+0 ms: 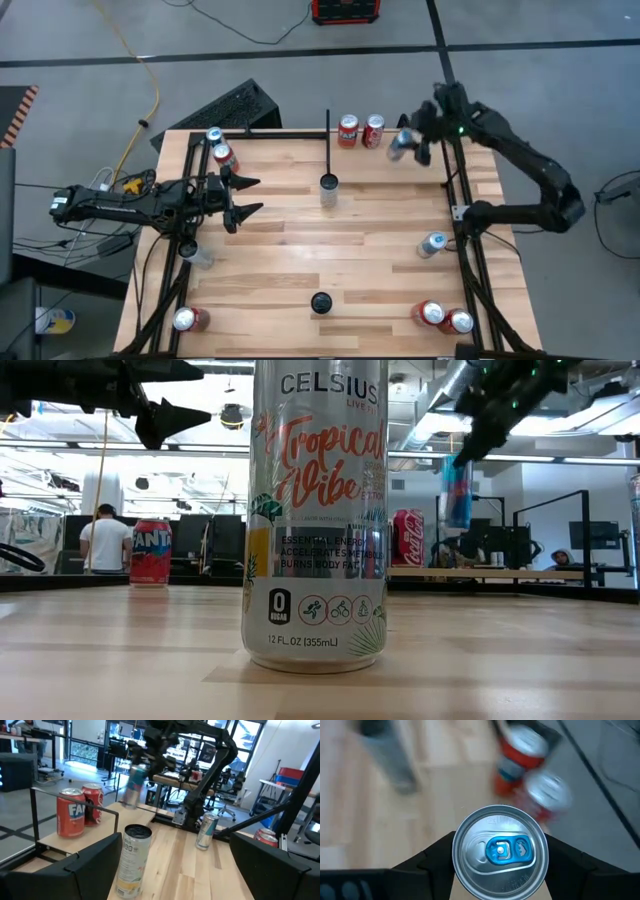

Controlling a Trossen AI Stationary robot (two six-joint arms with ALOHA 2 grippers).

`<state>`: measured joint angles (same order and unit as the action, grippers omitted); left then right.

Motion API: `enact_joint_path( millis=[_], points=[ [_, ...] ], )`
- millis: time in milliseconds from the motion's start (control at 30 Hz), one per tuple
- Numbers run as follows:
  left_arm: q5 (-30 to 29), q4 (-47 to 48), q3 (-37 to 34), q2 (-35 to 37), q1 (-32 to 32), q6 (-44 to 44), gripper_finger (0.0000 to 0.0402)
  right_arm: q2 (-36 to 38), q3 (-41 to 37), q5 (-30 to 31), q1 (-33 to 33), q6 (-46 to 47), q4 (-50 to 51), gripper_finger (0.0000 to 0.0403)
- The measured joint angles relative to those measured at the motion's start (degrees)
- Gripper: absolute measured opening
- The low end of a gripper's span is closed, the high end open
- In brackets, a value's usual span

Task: Place canned beverage on shelf
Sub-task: Put the bottom left blue soda can on the shelf

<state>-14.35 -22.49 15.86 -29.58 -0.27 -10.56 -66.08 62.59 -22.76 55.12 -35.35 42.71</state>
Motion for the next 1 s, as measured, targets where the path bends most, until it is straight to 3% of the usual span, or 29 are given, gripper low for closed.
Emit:
enact_joint_path(
  millis=[200,567,1000],
  points=[
    [-0.16,-1.61,0.00,0.02,0.00,1.30,0.0355,-6.47,3.18,-2.08,5.16,0.26,-0.80,0.0263],
    [0.47,-0.80,0.02,0.00,-0.02,0.38,0.0355,-17.08,9.43,-1.19,8.20,0.15,-1.95,0.0263],
    [0.29,-0.86,0.04,0.00,-0.02,0.32,0.0355,-20.41,11.52,1.44,9.20,0.87,-1.70,0.0263]
  ],
)
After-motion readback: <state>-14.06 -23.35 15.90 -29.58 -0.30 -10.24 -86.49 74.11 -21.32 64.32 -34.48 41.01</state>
